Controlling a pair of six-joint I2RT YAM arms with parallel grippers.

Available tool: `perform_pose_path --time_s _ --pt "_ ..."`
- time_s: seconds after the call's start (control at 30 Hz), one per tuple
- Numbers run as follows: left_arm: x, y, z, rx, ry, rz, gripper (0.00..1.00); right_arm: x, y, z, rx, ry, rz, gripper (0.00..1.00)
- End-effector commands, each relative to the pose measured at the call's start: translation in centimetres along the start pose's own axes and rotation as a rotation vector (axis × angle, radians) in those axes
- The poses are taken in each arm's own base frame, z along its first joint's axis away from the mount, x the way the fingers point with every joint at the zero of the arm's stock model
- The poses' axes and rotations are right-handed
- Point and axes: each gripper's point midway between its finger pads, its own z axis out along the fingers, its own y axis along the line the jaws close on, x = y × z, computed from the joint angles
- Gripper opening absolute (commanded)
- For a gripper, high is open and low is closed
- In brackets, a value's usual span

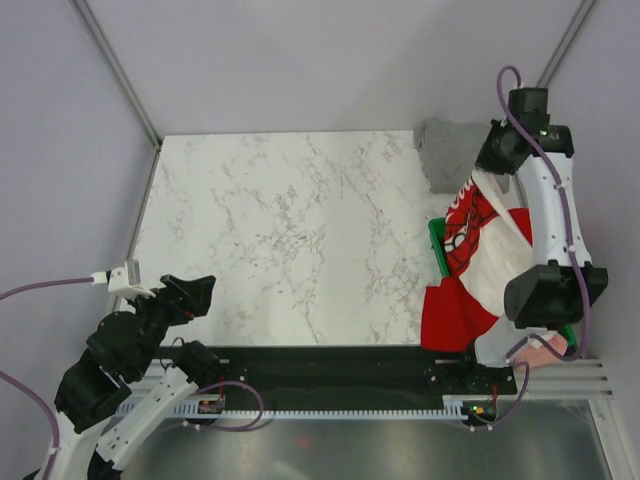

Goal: Fold and stack the t-shirts

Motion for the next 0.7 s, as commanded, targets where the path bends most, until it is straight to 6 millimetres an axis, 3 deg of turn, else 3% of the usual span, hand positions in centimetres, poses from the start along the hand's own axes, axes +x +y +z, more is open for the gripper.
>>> perform_pose_path --time_s 0.0,0.03,0.07,0.1,0.17,0.2,0.23,0.3,0.37,0.43,0.5,0.53,0.57,0.6,0.63,0.67 --pt "-0.5 -0.2 0.4 -0.017 -0.022 -0.032 0.92 -8.6 8.8 -18.8 -0.508 -0.437 -0.017 0.0" --pt "-0.6 -0.2 0.5 -0.017 -0.022 -0.032 0.92 -8.3 11.0 -22.7 -0.67 -0.463 -0.06 0.0" --pt "-0.5 -0.2 0.5 -0.018 -0.021 -0.032 0.92 -9.5 12.3 -29.0 -0.814 -0.593 -0.075 0.0" --pt "-0.6 -0.2 0.5 -0.021 -0.023 -0.032 0.92 -9.5 13.0 -32.4 -0.909 -0.637 -0.084 0.0" --pt "-0.5 -0.2 0.5 -0.021 -0.022 -0.033 0.92 -8.2 14.7 -41.5 -1.208 -0.713 -0.119 0.0" --pt "-0.5 -0.2 0.5 -0.022 -0.021 -0.032 0.92 -7.5 15.0 -44.1 -1.305 -0.723 -0.13 0.0" --pt "-0.5 -0.1 0.5 -0.026 -0.022 -0.031 0.92 -7.0 15.1 -48.3 -1.434 -0.821 -0.199 0.0" --pt "-0.6 -0.1 0.5 -0.025 -0.025 -0.034 0.92 -6.0 14.6 -50.5 -1.514 -0.807 -0.137 0.0" --pt "-0.6 -0.1 0.5 -0.025 -0.028 -0.036 0.91 -6.1 14.5 -49.7 -1.496 -0.791 -0.098 0.0" --pt "-0.7 0.0 0.3 -0.021 -0.032 -0.042 0.91 -6.3 14.7 -46.8 -1.444 -0.728 -0.037 0.0" --pt "-0.8 0.0 0.3 -0.024 -0.038 -0.043 0.91 -6.9 14.7 -41.5 -1.328 -0.655 0.064 0.0" --pt "-0.9 0.1 0.2 -0.024 -0.043 -0.047 0.91 -6.5 14.8 -36.3 -1.234 -0.53 0.139 0.0" --pt "-0.8 0.1 0.2 -0.024 -0.041 -0.048 0.91 -6.2 15.0 -33.8 -1.199 -0.488 0.158 0.0" --pt "-0.8 0.1 0.2 -0.026 -0.041 -0.047 0.91 -6.3 15.0 -31.1 -1.142 -0.481 0.158 0.14" --pt "-0.8 0.2 0.2 -0.03 -0.041 -0.049 0.91 -3.8 17.2 -26.1 -1.082 -0.344 0.127 0.51" --pt "-0.9 0.2 0.2 -0.032 -0.043 -0.052 0.91 -2.6 18.0 -22.9 -0.996 -0.297 0.085 0.98"
